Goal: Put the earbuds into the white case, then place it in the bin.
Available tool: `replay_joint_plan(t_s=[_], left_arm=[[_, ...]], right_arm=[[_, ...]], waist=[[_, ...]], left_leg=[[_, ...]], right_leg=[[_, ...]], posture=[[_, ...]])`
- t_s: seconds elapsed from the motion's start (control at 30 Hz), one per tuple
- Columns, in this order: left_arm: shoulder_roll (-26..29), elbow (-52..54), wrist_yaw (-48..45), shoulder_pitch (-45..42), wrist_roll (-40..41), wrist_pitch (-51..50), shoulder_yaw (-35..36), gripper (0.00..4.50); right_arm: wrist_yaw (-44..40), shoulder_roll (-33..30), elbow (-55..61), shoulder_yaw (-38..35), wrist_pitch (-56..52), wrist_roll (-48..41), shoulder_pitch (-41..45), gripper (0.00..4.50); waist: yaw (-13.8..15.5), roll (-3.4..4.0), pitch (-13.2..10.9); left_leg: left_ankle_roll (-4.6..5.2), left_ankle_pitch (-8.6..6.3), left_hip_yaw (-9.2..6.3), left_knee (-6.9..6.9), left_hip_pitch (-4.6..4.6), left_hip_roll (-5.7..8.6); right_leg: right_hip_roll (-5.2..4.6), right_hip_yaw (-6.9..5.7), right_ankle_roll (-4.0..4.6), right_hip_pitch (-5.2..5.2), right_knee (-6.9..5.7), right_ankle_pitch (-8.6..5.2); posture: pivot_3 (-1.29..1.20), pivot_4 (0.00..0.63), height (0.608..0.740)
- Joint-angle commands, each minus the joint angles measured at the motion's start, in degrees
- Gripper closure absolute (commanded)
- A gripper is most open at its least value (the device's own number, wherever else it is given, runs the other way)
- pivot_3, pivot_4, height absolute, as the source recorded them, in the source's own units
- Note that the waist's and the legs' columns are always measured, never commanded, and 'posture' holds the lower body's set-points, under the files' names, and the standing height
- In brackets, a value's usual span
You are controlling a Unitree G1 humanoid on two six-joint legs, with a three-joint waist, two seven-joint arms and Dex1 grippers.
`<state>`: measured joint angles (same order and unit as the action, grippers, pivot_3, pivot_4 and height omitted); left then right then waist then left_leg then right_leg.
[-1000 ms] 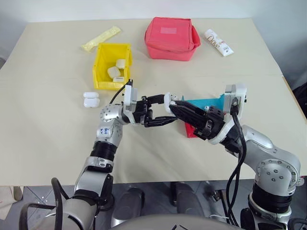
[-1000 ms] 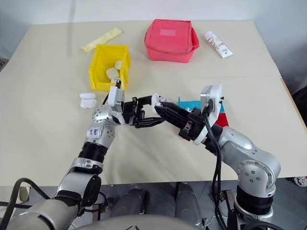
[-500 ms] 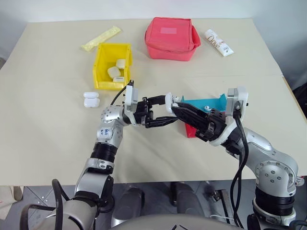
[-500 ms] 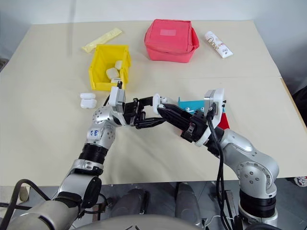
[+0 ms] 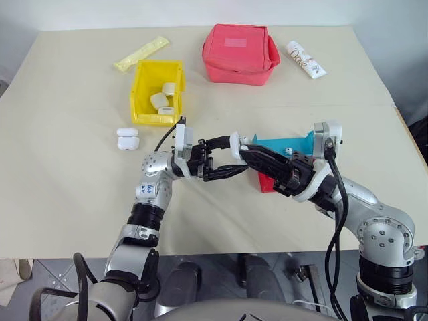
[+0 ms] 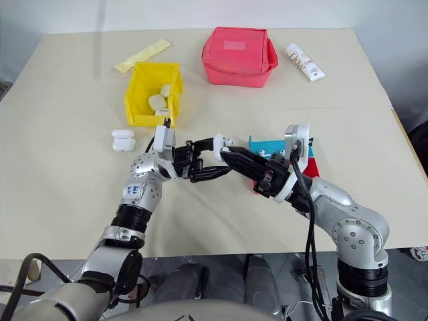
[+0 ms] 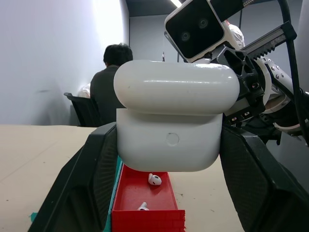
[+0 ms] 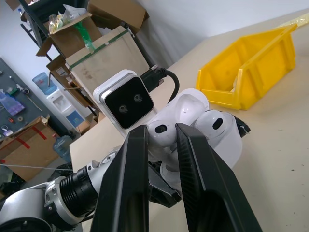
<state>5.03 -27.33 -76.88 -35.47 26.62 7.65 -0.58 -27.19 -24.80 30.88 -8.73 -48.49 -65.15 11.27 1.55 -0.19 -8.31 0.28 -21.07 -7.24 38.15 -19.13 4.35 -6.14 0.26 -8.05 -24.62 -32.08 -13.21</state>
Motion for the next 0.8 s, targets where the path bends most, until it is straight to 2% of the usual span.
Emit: replay_joint_plan(t_s=[0.03, 0.3, 0.8], left_arm=[[-1.41, 4.87, -0.5, -2.73, 3.66, 3.13, 2.05, 1.72], [-1.94, 3.28, 0.57, -3.31, 3.39, 3.76, 2.81, 1.72], [-1.83, 2.58, -1.12, -1.71, 3.86, 1.56, 2.64, 1.72]], right_arm=[[4.35, -1.79, -5.13, -1.21, -1.78, 3.06, -3.42, 4.03], [5.93, -3.07, -3.26, 0.12, -2.1, 5.02, -3.48, 4.03], [8.97, -4.64, -1.84, -1.89, -1.89, 2.81, -4.27, 4.03]], waist=[[-0.01, 0.0, 0.0], [0.02, 0.0, 0.0], [0.01, 0.0, 0.0]], left_leg=[[0.0, 0.0, 0.0, 0.0, 0.0, 0.0], [0.0, 0.0, 0.0, 0.0, 0.0, 0.0], [0.01, 0.0, 0.0, 0.0, 0.0, 0.0]], right_leg=[[0.0, 0.0, 0.0, 0.0, 0.0, 0.0], [0.0, 0.0, 0.0, 0.0, 0.0, 0.0], [0.01, 0.0, 0.0, 0.0, 0.01, 0.0]], posture=[[0.0, 0.15, 0.74], [0.0, 0.15, 0.74], [0.0, 0.15, 0.74]])
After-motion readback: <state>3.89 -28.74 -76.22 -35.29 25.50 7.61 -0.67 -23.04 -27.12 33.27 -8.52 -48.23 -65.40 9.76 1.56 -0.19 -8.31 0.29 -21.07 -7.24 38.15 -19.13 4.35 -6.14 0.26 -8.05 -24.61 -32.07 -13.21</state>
